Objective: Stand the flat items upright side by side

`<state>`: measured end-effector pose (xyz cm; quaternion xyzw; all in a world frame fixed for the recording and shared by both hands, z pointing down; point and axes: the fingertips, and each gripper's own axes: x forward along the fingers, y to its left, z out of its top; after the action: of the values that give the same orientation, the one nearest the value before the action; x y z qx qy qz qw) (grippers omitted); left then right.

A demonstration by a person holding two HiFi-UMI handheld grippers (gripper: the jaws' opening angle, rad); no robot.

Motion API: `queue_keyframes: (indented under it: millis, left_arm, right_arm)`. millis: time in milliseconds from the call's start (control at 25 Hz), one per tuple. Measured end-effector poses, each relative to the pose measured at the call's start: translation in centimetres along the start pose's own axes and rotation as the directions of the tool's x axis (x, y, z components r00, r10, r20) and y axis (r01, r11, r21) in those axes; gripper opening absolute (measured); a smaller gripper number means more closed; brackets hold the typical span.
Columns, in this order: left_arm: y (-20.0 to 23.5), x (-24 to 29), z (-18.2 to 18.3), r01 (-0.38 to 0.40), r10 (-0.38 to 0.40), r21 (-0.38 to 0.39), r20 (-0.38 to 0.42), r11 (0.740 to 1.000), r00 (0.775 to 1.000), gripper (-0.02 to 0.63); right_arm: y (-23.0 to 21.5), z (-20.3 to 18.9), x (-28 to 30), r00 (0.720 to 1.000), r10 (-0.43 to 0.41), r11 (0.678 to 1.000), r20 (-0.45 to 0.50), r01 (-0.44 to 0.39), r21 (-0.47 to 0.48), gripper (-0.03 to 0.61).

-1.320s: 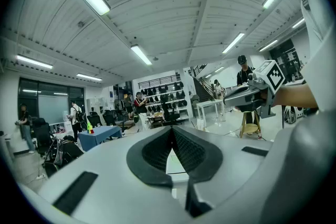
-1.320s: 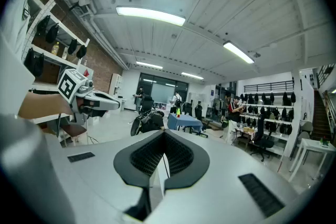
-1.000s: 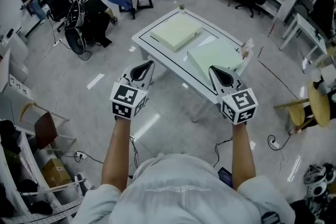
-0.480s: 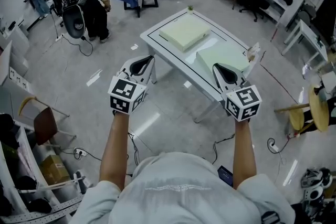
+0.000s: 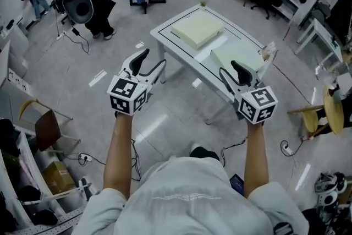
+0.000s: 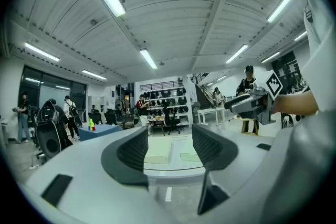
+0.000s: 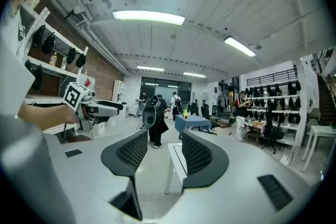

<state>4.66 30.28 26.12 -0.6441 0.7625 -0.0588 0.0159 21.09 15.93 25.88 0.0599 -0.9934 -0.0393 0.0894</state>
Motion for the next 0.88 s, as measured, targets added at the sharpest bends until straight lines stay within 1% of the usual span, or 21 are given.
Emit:
queue_keyframes:
  millis: [80, 200, 320, 400, 480, 560, 760, 880]
  left_arm:
    - [0.1, 0.1, -0.5, 0.004, -0.004, -0.014, 0.003, 1.0, 1.0, 0.275]
    - [0.5, 0.4, -1.3, 0.011, -0.011, -0.022, -0.001, 1.0, 1.0, 0.299]
    - [0.6, 1.4, -2.4, 0.024, -0.024, -0.005, -0.036, 1.0, 0.999, 0.311]
    - [1.2, 2.6, -3.1, 0.015, -0.015, 0.007, -0.072, 1.0, 0.997, 0.311]
    - [2.5, 4.2, -3.8, -0.01, 0.011, 0.01, -0.093, 1.0, 0.996, 0.311]
    - [3.8, 6.0, -4.3, -0.018, 0.018, -0.001, -0.096, 1.0, 0.995, 0.313]
    - [6.7, 12.2, -4.6, 0.01, -0.009, 0.005, -0.095, 1.0, 0.995, 0.328]
    - [9.0, 16.8, -4.7, 0.017, -0.018, -0.009, -0.104, 1.0, 0.994, 0.331]
  right_arm:
    - [-0.1, -0.3, 0.1, 1.0, -0.006, 1.0, -0.004, 0.006, -0.005, 0.254]
    - [-0.1, -0.5, 0.8, 1.0, -0.008, 1.0, -0.003, 0.008, -0.016, 0.276]
    - [-0.7, -1.2, 1.9, 1.0, -0.005, 1.0, -0.008, 0.005, -0.007, 0.288]
    - [-1.7, -1.5, 3.0, 1.0, -0.006, 1.0, -0.009, 0.006, 0.006, 0.295]
    - [-3.0, -1.8, 4.5, 1.0, 0.001, 1.0, -0.008, 0.0, 0.017, 0.302]
    - [-4.4, -2.2, 6.4, 1.0, 0.011, 1.0, -0.013, -0.01, 0.018, 0.31]
    - [-9.4, -3.3, 11.9, 1.0, 0.011, 0.999, -0.017, -0.01, 0.031, 0.319]
    - [-13.1, -4.0, 15.4, 1.0, 0.008, 0.998, -0.029, -0.006, 0.058, 0.327]
